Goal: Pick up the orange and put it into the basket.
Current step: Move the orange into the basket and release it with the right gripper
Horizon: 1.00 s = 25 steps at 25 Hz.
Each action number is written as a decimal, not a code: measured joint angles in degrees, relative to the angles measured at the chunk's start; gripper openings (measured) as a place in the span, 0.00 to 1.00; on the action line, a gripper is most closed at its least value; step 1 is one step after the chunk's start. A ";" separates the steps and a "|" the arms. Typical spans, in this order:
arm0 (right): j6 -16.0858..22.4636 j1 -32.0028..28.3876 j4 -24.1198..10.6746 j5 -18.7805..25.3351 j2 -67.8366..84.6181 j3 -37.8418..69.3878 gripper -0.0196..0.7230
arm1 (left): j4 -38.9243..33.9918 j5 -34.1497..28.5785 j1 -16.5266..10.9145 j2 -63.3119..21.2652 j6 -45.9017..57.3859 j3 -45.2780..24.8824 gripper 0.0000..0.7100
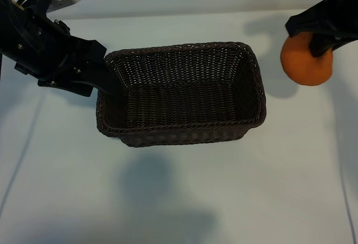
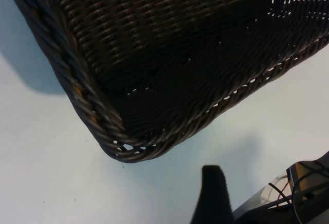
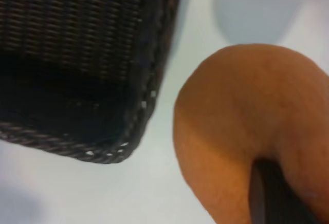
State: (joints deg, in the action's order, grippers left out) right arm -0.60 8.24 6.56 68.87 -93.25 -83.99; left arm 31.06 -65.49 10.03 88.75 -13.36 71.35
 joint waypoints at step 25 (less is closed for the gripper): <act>3.07 19.56 6.76 -19.55 -4.75 0.00 0.13 | 0.04 0.00 0.00 0.00 0.15 0.00 0.80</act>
State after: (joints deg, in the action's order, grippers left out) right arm 2.46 27.80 13.32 49.32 -98.00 -83.99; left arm 31.10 -65.49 10.03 88.75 -13.20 71.35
